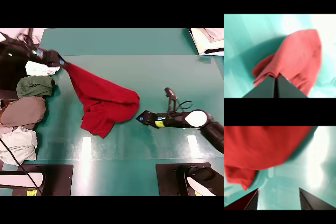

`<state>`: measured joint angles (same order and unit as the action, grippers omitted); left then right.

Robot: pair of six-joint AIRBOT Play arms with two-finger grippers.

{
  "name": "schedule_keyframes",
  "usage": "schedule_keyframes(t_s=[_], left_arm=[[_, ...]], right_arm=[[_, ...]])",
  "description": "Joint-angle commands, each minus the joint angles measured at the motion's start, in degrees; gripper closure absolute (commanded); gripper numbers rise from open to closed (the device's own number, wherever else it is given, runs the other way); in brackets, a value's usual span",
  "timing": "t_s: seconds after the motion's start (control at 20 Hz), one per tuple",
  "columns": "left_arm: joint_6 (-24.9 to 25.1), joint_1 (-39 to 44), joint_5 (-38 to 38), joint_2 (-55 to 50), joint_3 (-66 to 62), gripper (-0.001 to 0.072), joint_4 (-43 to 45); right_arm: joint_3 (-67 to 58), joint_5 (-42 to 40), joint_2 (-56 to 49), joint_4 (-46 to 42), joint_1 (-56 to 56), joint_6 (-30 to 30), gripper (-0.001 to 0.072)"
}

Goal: Fold the shirts.

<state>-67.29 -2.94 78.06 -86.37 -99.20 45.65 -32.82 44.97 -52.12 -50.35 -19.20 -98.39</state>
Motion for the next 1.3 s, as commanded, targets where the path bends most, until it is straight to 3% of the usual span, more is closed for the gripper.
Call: schedule_keyframes(t_s=[0.0,0.2,0.65,1.15,1.2,1.25], left_arm=[[-0.4,0.0,0.3,3.0,-6.2,0.0685,-5.5],[-0.4,0.0,0.3,4.8,-10.1,0.0685,-8.4],[-0.4,0.0,0.4,5.2,-10.1,0.0685,-8.4],[-0.4,0.0,0.5,5.2,-9.9,0.0685,-8.4],[-0.4,0.0,0.5,5.2,-9.9,0.0684,-8.4],[-0.4,0.0,0.6,5.2,-10.0,0.0684,-8.4]], right_arm=[[0.2,-9.4,-7.0,2.8,-4.8,-1.6,0.0163],[-6.8,-14.0,-15.5,2.7,-8.4,-1.6,0.0163],[-22.1,-11.3,-27.6,3.2,-12.1,0.5,0.0163],[-23.9,-9.0,-33.2,4.3,-24.7,2.0,0.0164],[-23.8,-9.0,-33.3,4.2,-24.7,2.0,0.0202],[-23.8,-9.0,-33.2,3.7,-24.6,2.0,0.0323]])
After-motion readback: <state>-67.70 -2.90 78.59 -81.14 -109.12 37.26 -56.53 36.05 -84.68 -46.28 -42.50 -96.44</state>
